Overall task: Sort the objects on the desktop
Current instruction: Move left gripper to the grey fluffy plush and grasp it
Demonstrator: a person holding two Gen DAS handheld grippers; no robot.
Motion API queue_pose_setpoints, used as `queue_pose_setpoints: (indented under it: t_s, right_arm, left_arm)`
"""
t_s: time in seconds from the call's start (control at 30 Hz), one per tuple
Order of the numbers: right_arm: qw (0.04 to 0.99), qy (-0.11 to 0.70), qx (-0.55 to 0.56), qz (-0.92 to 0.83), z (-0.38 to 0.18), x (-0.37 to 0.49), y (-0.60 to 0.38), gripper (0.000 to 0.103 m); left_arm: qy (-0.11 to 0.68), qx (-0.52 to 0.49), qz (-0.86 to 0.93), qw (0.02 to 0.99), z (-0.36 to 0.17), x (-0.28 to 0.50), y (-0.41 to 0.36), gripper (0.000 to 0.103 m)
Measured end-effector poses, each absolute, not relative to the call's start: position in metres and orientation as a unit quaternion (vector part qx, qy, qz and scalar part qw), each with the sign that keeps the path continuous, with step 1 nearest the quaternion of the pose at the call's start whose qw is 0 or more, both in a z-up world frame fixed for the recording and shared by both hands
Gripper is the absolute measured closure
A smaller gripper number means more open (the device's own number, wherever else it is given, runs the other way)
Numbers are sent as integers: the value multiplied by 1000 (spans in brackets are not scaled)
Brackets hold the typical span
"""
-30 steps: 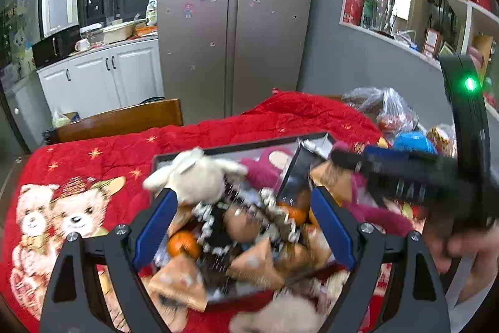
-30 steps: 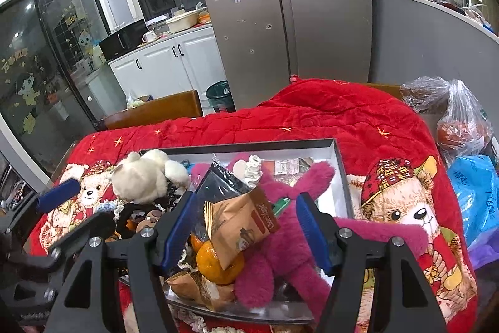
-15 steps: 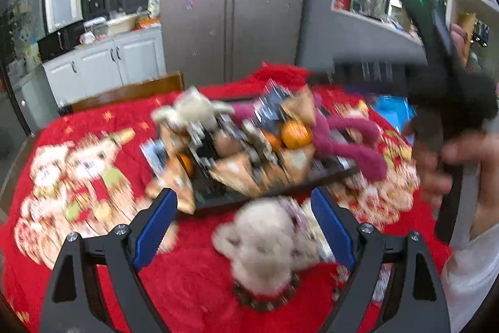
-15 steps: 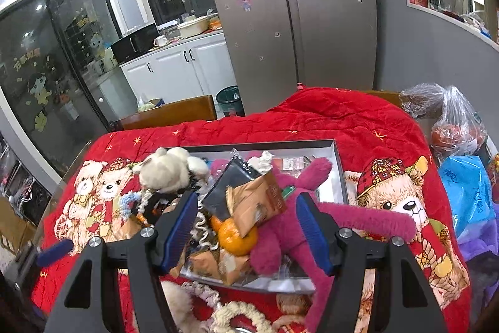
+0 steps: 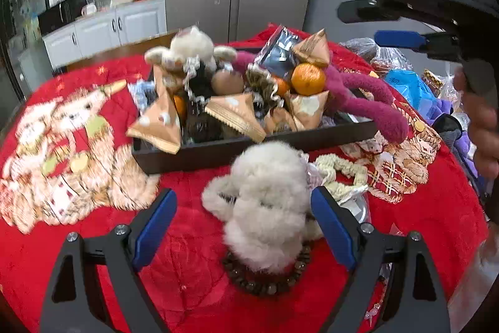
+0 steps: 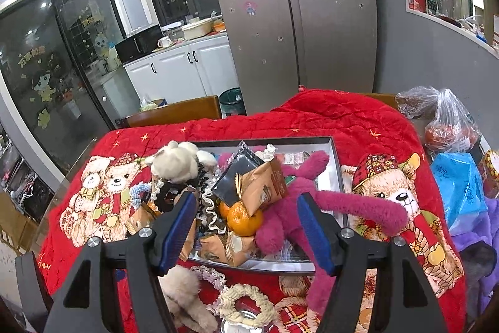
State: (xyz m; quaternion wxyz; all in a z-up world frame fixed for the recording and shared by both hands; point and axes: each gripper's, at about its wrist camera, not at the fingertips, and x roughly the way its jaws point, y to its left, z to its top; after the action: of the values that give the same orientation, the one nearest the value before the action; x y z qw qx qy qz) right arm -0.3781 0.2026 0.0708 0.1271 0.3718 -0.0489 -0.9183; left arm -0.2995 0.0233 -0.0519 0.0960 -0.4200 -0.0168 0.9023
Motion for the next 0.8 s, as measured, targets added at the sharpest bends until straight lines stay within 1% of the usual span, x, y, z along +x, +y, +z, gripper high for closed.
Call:
queue_pose_setpoints:
  t_s: [0.23, 0.5, 0.57, 0.6, 0.63, 0.7, 0.77, 0.8]
  right_arm:
    - [114, -23, 384, -916, 56, -360, 195, 34]
    - [94, 0, 386, -918, 38, -320, 202, 34]
    - [95, -5, 391, -916, 33, -319, 203, 34]
    - [95, -7, 394, -914, 30, -320, 204, 34]
    - [95, -8, 397, -913, 28, -321, 204, 34]
    - [94, -9, 397, -913, 26, -321, 203, 34]
    - [98, -11, 400, -911, 24, -321, 202, 34]
    - [99, -10, 401, -911, 22, -321, 201, 34]
  left_arm:
    - [-5, -428, 898, 100, -65, -299, 28, 14]
    - [-2, -428, 898, 101, -69, -301, 30, 14]
    - [10, -427, 900, 87, -71, -304, 31, 16]
    - [11, -428, 899, 89, -73, -305, 31, 23]
    - [9, -433, 897, 92, -75, -307, 31, 34]
    - [-2, -451, 887, 103, -83, -311, 30, 45]
    - [-7, -446, 888, 108, -84, -310, 30, 48]
    - [-1, -445, 889, 110, -83, -309, 32, 53]
